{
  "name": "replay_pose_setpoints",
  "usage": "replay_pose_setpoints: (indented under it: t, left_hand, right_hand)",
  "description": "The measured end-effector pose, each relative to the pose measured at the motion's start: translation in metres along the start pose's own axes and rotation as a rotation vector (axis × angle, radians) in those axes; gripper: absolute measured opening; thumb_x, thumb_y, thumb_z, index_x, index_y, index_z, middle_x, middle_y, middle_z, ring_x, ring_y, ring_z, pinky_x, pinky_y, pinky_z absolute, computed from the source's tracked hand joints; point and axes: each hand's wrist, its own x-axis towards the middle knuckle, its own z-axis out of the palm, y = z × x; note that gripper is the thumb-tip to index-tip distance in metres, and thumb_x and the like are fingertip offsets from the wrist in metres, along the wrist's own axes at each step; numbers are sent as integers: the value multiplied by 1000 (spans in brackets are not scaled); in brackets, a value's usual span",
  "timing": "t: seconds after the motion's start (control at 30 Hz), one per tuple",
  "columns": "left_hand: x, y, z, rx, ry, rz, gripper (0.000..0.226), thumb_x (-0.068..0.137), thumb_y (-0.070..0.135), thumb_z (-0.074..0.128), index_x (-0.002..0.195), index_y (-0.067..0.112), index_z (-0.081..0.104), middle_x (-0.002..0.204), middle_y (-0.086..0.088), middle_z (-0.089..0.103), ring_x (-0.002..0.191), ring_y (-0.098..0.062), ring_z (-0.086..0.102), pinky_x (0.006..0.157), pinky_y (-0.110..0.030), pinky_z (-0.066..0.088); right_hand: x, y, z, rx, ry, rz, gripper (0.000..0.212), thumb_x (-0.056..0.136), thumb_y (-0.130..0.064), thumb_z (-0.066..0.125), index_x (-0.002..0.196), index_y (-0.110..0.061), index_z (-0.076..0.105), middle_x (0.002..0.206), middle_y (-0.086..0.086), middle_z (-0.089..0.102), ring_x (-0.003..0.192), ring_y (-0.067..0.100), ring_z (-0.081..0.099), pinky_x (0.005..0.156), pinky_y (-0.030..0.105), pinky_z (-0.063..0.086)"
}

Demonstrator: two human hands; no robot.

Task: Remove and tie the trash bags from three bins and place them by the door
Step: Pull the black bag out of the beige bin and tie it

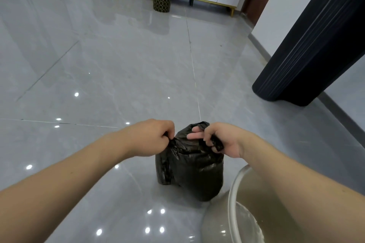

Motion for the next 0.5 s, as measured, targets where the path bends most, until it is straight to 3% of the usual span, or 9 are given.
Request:
replay_pose_setpoints:
  t: [0.13,0.2,0.3,0.4,0.5]
  left_hand:
    - [2,-7,-17,-68,27,17,24,90,4,39,97,26,46,87,5,66,76,-11,61,70,-30,50]
    - [3,-7,-23,-61,67,34,21,90,5,42,95,26,46,81,6,66,75,-11,62,70,-31,51]
    - [7,-4,-28,15,133,78,17,90,12,51,91,29,54,78,12,63,72,-2,56,60,-18,42]
    - [11,-7,-31,58,174,92,15,87,17,56,90,30,62,83,14,62,73,-2,54,64,-20,42]
    - [15,-13,-31,21,165,61,14,85,18,59,86,32,64,86,13,63,80,-9,54,72,-26,45]
  right_hand:
    - [-2,-7,22,44,-119,-30,42,76,8,39,107,-13,57,115,-9,71,64,10,35,45,19,26]
    - [-5,-7,36,27,-184,-48,33,81,9,40,90,-17,59,91,-12,72,57,9,31,47,20,20]
    - [-4,0,54,-103,-294,-81,27,85,-2,53,69,-23,52,51,-13,53,49,6,31,43,18,18]
    - [1,8,64,-220,-268,-68,16,82,-19,68,85,-20,52,50,-11,51,47,6,36,42,19,24]
    - [1,10,65,-259,-229,-47,31,79,-24,71,107,-17,61,70,-2,63,52,9,54,44,20,38]
